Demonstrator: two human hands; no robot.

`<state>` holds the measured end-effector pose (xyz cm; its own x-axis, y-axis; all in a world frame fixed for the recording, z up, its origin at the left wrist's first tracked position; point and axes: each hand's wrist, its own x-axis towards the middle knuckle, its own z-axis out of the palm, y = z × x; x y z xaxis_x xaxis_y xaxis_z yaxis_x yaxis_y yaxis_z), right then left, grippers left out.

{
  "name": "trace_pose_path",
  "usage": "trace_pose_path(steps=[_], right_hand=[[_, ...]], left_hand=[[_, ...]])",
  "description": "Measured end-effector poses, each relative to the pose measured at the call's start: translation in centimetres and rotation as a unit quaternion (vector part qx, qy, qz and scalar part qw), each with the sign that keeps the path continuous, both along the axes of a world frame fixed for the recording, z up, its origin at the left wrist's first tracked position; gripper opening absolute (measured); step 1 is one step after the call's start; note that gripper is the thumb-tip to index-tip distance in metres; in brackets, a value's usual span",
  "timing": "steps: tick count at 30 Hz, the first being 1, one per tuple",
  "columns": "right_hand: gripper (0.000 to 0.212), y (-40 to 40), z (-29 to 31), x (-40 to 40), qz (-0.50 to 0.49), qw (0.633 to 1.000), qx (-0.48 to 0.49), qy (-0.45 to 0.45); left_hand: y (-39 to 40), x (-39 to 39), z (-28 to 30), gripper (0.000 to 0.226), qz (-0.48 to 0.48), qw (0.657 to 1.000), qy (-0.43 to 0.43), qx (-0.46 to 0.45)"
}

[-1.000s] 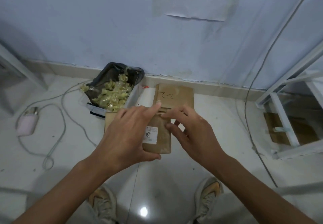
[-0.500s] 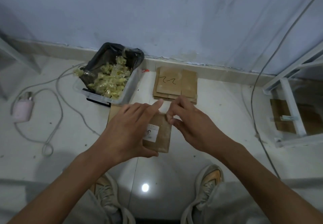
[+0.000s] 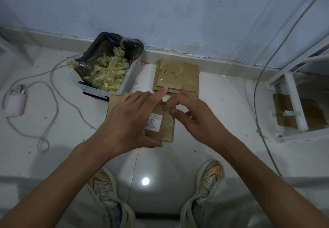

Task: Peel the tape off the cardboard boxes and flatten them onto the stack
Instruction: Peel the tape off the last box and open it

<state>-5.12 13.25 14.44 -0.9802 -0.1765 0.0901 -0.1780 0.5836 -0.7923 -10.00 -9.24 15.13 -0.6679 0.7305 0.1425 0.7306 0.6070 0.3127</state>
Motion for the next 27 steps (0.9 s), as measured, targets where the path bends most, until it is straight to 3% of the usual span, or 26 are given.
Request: trace_pose_path(steps=[8,12,17,20,23,27], right_hand=[[0.013,0.0,0.5,-0.3,0.043,0.985,0.163,0.040],[0.013,1.7,-0.2,0.3,0.090,0.965,0.243,0.025],[0.022,1.3,0.4,1.3,0.002,0.995,0.081,0.052],[0.032,-0.4,0.2,0.7,0.003,0.990,0.108,0.088],[0.026,-0.7,0.2,0.3,0.001,0.978,0.171,0.121],[0.022,-1.1,0.1,0.3,-0.007,0.981,0.167,0.098]], left_hand=[[0.1,0.4,-0.2,0.135,-0.009,0.999,0.009,-0.038],[-1.4,-0.5,0.6,0.140,0.014,0.999,-0.039,-0.031],[-2.6,-1.5,1.6,0.137,0.025,0.998,-0.057,0.002],[-1.5,-0.9,1.1,0.138,-0.008,0.998,-0.060,-0.008],[-1.3,-1.0,1.1,0.137,-0.020,0.999,-0.043,-0.015],[-1.2,-0.7,0.8,0.136,-0.028,0.999,-0.024,-0.030]])
